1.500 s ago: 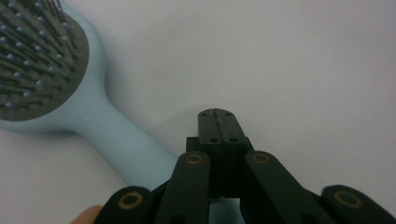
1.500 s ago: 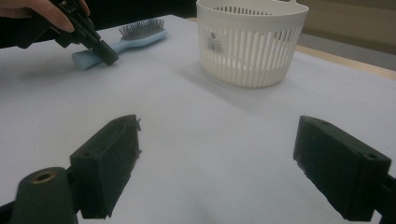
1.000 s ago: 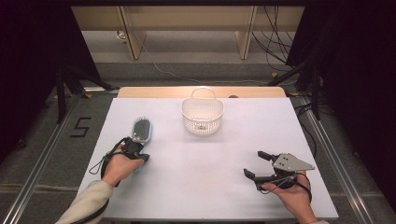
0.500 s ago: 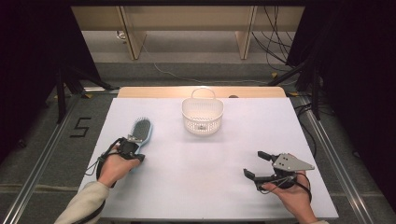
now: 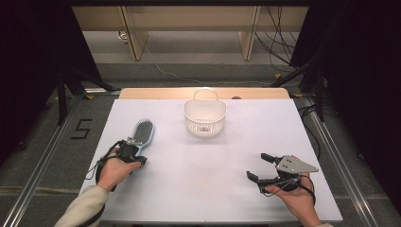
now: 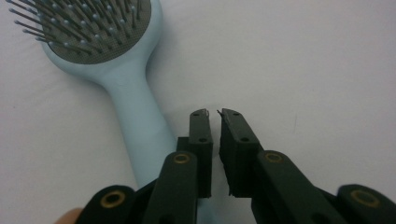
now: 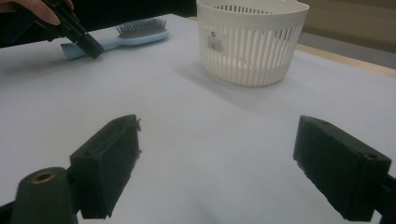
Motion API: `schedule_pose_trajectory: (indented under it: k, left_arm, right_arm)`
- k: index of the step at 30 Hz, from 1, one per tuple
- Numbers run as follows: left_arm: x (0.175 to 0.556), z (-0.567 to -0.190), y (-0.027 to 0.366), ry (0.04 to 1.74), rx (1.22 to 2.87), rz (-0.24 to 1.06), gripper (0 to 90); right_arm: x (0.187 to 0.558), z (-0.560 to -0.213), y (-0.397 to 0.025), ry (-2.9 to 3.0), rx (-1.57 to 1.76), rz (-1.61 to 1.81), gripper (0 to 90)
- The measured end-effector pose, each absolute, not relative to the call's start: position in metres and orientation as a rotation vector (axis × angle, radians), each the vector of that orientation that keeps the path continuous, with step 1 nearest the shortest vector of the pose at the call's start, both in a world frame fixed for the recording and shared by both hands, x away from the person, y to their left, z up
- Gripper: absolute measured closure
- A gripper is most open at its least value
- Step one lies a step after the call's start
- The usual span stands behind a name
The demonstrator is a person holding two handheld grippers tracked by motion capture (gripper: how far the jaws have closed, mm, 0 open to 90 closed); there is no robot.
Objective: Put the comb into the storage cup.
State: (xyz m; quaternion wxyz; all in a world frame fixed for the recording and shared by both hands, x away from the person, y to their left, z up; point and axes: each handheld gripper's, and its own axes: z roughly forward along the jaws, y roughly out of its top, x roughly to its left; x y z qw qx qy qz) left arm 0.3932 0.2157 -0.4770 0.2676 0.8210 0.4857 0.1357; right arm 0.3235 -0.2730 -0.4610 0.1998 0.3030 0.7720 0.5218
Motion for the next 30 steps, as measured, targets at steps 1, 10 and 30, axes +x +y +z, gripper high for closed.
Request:
schedule_pose_trajectory:
  k: [1,10,30]
  left_arm:
    - [0.393,-0.477,0.216,1.311,2.215,0.366,78.6]
    - [0.380,-0.467,0.218,1.193,2.081,0.495,49.3]
    - [0.377,-0.457,0.225,1.215,1.867,0.610,0.0]
  right_arm:
    - [0.324,-0.461,-0.273,2.158,0.847,1.459,15.2]
    - [0.323,-0.461,-0.273,2.158,0.847,1.458,15.3]
    - [0.324,-0.461,-0.273,2.151,0.851,1.466,15.2]
